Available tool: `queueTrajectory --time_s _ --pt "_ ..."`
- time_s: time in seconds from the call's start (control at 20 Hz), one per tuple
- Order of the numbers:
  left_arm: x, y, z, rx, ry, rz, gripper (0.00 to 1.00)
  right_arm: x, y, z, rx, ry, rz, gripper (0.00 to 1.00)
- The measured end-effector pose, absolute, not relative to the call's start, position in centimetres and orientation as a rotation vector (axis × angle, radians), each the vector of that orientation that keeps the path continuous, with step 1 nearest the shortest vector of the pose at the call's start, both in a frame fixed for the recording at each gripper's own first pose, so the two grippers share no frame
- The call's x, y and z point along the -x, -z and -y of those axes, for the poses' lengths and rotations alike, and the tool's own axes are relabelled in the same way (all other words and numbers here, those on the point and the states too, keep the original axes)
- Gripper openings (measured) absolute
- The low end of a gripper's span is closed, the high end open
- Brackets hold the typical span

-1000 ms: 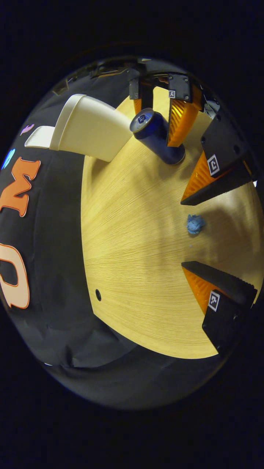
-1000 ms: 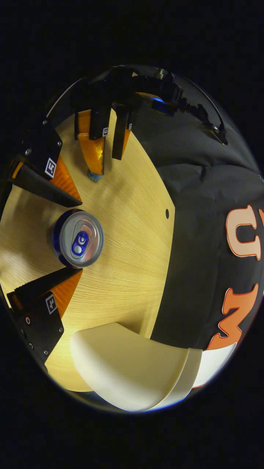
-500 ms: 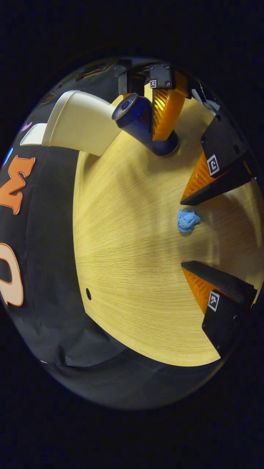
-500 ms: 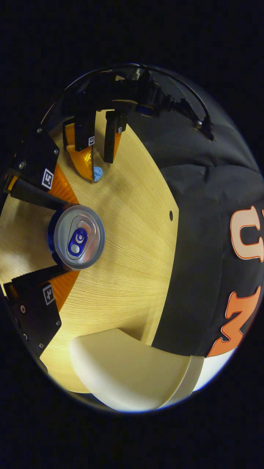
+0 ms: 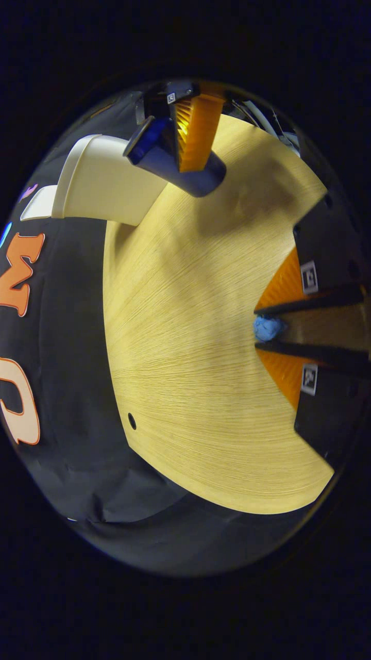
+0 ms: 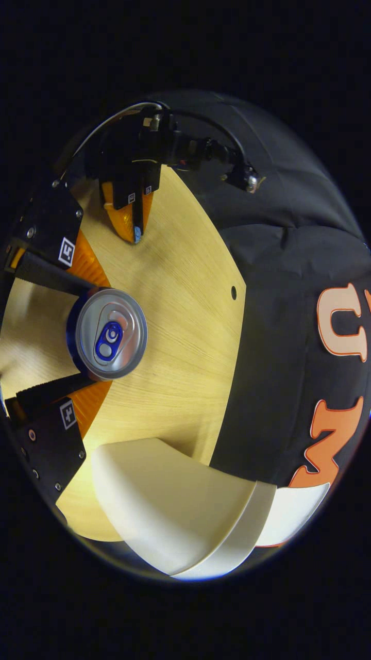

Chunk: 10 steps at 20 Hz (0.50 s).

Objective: Press the lid of the desktop garbage bin to open it, pick up the crumpled paper on the desktop and throw it into the bin, then pick up the pop can on the desktop and drop it into the bin, and finally close the garbage bin lid.

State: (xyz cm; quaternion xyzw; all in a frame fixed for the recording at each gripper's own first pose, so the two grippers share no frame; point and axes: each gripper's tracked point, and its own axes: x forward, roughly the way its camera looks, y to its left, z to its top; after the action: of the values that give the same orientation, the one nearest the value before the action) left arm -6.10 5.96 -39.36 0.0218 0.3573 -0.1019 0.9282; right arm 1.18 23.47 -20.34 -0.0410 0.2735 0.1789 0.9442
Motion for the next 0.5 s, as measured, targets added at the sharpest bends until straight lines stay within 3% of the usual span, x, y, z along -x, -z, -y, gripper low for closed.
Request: queueTrajectory --time_s 0.05,0.25,0.5 --pt "5.9 39.5 -5.9 -0.036 0.21 -0.737 0.28 -1.1 20.2 -23.0 0.077 -0.352 -0.562 0.78" --pt "4.0 39.6 -7.4 0.009 0.158 -0.759 0.15 -1.4 19.4 -22.1 0.069 -0.351 -0.554 0.78" --pt "1.8 35.3 -7.9 -0.004 0.106 -0.711 0.14 -1.1 18.4 -20.0 0.087 -0.38 -0.537 0.78"
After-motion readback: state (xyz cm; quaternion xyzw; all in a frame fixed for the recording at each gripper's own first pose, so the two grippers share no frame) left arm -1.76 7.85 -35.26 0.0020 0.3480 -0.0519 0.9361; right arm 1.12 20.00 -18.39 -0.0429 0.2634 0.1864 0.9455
